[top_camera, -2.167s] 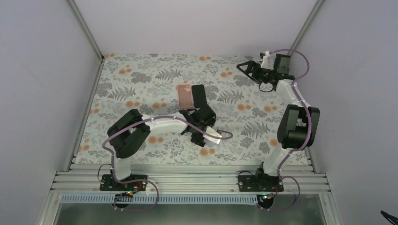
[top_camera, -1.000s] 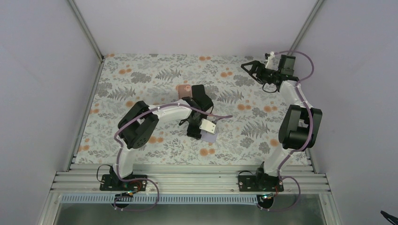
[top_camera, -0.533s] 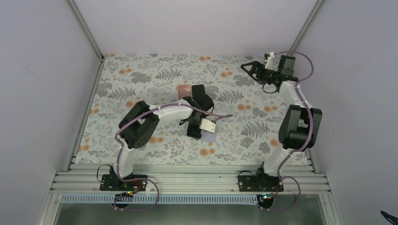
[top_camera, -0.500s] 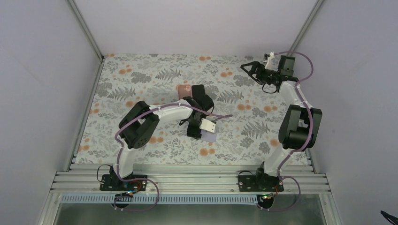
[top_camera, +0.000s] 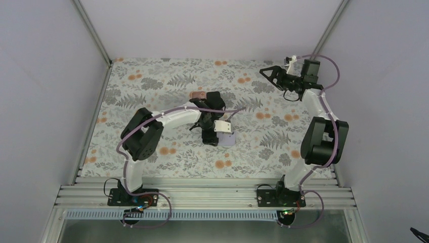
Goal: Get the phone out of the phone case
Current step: Pick up the phone at the center of the board.
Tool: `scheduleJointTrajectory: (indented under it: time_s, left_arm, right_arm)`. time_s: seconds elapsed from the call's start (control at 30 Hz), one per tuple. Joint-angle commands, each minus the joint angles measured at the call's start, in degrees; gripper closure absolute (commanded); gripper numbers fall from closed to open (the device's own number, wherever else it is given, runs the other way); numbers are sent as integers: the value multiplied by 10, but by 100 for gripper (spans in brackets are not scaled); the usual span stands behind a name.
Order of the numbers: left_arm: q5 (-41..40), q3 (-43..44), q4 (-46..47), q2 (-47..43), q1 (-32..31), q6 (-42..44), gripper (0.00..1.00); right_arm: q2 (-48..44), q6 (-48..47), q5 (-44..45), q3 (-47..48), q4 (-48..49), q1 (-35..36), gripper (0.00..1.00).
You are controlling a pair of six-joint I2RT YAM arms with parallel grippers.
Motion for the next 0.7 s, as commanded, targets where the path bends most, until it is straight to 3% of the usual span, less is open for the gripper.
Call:
scheduleJointTrajectory:
  time_s: [0.0, 0.27, 0.47, 0.67]
  left_arm:
    - [60, 22, 37, -58, 21, -67, 51]
    - [45, 45, 107, -91, 50, -142, 52]
    - [32, 100, 106, -67, 58, -181, 52]
    - [25, 116, 120, -65, 58, -184, 52]
  right_arm:
    - [-34, -3, -15, -24, 11, -6, 0]
    - [-56, -1, -61, -101, -1, 4, 8]
    - [-82, -38, -85, -155, -30, 48, 24]
    - [-84, -50, -86, -164, -43, 93, 27]
